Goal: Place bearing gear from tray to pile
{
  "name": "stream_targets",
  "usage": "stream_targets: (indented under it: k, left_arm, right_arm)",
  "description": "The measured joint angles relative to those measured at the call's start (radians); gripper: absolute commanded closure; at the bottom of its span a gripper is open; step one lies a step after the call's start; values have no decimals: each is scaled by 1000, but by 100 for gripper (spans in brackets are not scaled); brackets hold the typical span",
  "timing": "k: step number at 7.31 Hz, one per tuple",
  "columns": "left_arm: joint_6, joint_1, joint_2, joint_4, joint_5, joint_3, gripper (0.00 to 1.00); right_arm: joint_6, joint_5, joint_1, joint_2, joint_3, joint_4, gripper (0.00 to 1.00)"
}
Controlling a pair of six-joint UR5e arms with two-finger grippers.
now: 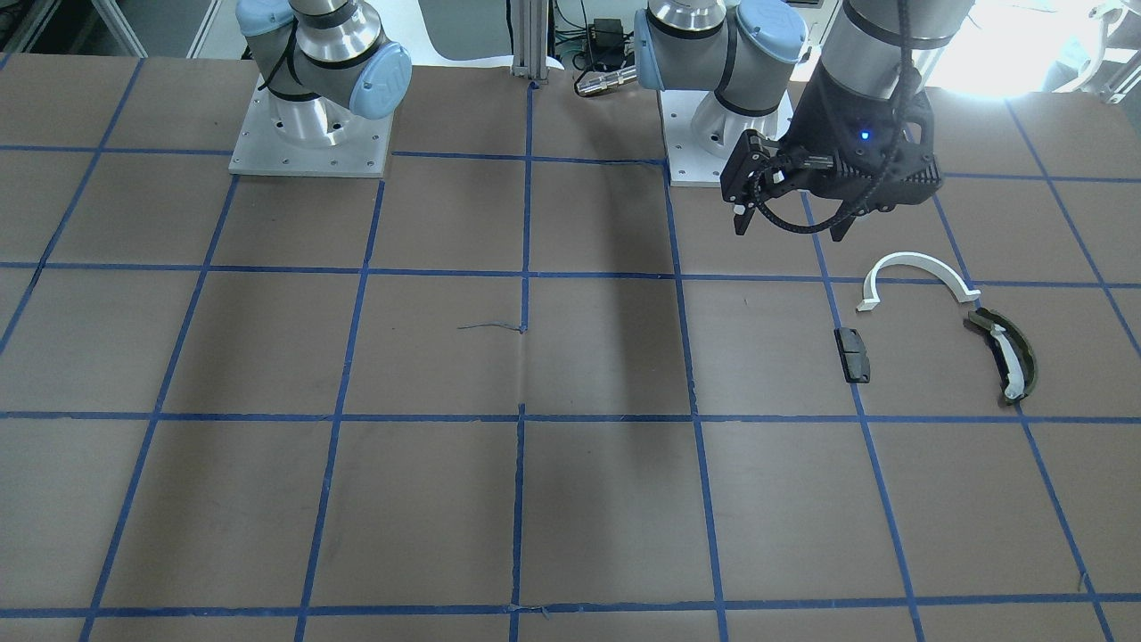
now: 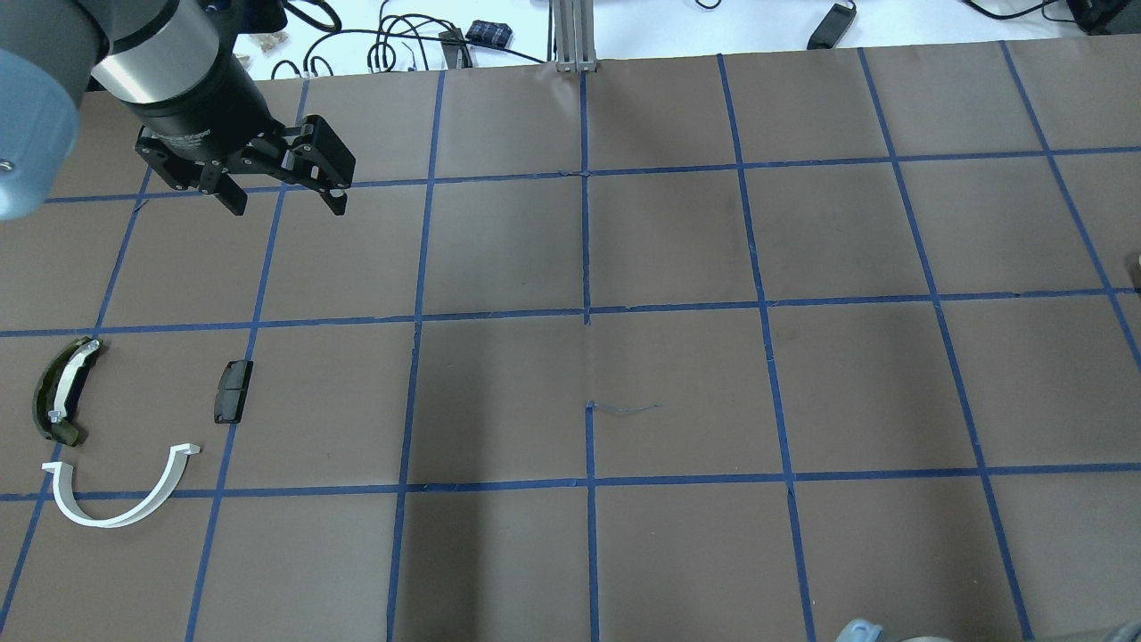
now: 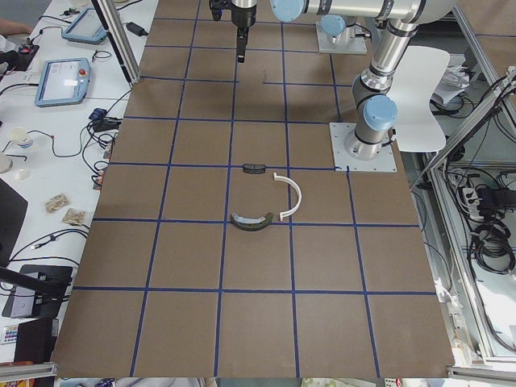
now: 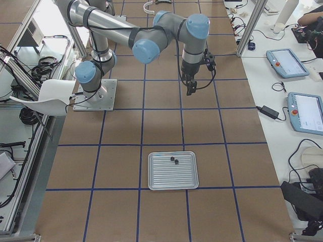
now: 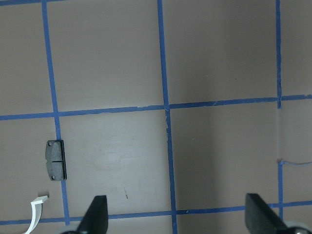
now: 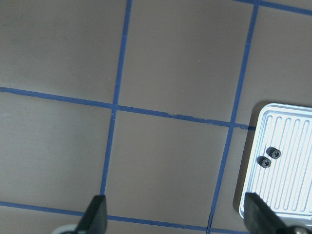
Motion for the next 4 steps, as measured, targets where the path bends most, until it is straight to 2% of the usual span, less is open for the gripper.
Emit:
stream_targets:
  k: [1, 2, 4]
  left_arm:
    - [1, 0, 1, 0, 0, -2, 0]
    - [2, 0, 1, 0, 1, -3, 0]
    - [3, 0, 1, 1, 2, -4, 0]
  right_arm:
    - [-14, -3, -80, 44, 22, -22, 0]
    - [-52, -6, -147, 103, 47, -113, 0]
    - [-164, 6, -233, 243, 80, -381, 0]
